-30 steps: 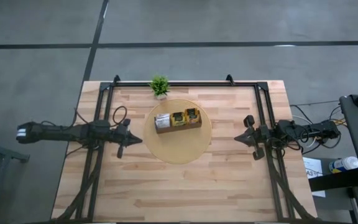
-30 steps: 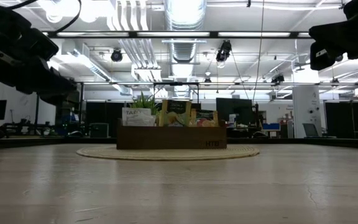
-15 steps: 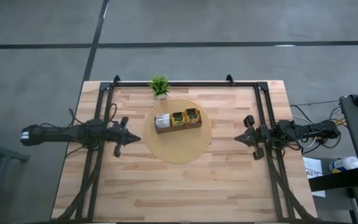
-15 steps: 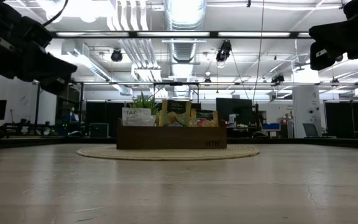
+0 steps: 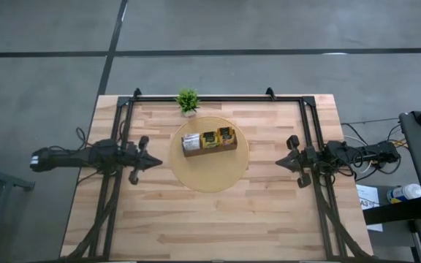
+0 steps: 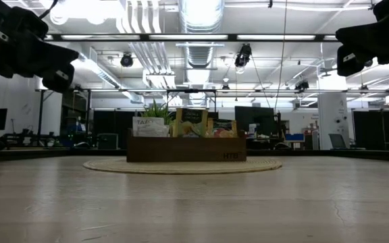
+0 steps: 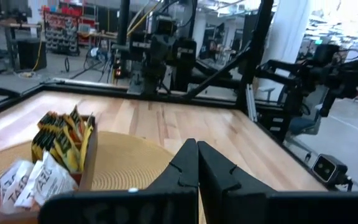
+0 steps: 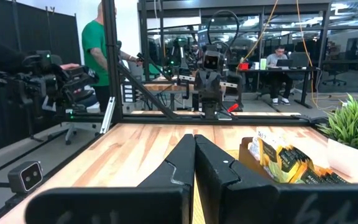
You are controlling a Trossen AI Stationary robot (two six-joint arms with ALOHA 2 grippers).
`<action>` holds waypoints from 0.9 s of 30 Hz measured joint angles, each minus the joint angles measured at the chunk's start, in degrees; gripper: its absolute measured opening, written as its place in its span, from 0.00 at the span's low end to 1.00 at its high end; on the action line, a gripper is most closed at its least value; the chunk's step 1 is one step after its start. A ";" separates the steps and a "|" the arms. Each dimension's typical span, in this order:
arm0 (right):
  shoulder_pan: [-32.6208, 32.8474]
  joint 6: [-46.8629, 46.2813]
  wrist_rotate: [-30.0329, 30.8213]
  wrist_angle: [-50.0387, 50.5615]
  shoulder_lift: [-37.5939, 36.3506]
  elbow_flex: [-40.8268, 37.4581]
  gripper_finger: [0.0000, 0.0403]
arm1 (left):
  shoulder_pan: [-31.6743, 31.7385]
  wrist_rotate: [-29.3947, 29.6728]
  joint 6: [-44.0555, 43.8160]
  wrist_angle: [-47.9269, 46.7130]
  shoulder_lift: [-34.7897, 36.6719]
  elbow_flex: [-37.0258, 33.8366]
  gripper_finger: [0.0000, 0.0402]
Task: Pick & Place Tea
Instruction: Return to Home Position
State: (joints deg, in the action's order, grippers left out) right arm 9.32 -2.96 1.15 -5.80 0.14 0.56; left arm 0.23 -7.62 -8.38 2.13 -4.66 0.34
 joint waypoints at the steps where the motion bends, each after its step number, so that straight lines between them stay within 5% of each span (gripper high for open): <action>1: 0.00 0.00 0.00 0.00 0.00 0.00 0.02 | -0.13 0.00 0.00 0.00 0.45 0.00 0.00; 27: 0.02 0.00 0.01 0.00 0.00 0.00 0.02 | -0.46 -0.02 0.00 0.07 4.65 0.00 0.00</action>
State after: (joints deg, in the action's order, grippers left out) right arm 9.34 -2.96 1.16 -5.80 0.14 0.56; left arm -0.23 -7.64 -8.38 2.20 -0.01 0.34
